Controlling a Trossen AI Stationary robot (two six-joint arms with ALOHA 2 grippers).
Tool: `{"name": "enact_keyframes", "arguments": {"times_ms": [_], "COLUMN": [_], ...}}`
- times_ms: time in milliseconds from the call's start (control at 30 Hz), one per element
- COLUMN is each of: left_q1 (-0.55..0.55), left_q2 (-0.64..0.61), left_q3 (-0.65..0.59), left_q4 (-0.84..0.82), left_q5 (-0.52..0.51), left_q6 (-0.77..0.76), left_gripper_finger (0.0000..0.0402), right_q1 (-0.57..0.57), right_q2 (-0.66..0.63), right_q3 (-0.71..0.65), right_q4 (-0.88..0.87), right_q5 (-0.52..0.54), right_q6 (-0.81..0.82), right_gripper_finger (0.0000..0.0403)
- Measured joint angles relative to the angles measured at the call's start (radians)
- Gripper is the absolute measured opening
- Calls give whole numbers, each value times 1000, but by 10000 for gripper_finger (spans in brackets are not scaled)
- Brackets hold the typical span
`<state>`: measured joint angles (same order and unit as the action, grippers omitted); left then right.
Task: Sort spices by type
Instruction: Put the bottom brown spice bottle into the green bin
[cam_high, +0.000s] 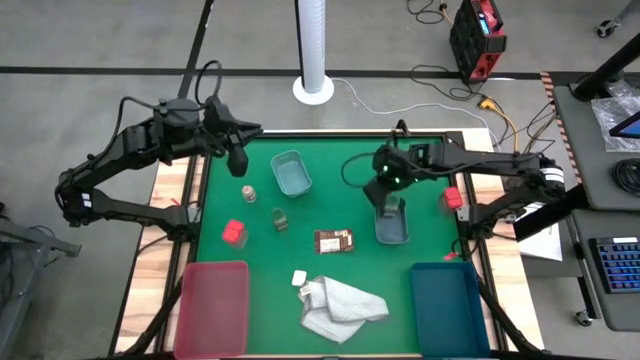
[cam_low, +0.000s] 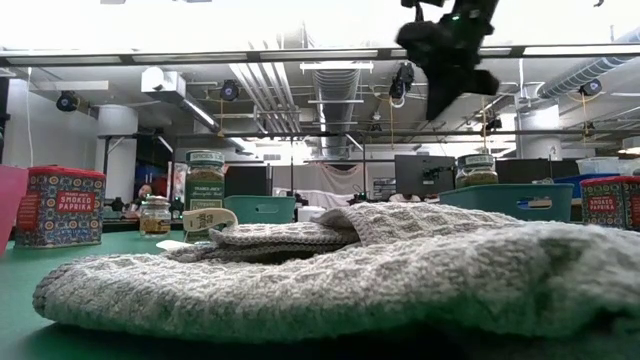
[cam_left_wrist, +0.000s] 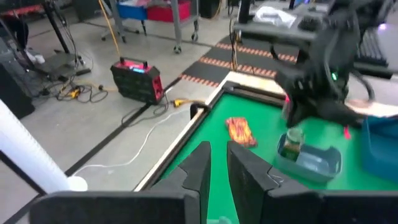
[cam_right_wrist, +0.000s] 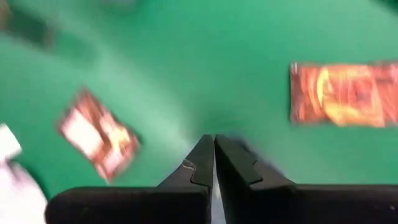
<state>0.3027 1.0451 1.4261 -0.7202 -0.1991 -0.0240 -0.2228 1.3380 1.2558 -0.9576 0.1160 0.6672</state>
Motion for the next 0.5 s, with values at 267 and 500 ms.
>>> {"name": "enact_keyframes", "arguments": {"times_ms": [267,500], "left_q1": [-1,0], "left_q2": [-2,15], "left_q3": [0,0], "left_q4": [-115,-252], "left_q5": [99,113], "left_q6": [-75,-318], "left_gripper_finger": [37,37], "right_q1": [-124,-277], "right_q2": [7,1], "right_q3": [1,24], "right_q4": [339,297], "right_q5": [-39,-91], "right_q6": [-89,-244], "right_gripper_finger": [9,9]}}
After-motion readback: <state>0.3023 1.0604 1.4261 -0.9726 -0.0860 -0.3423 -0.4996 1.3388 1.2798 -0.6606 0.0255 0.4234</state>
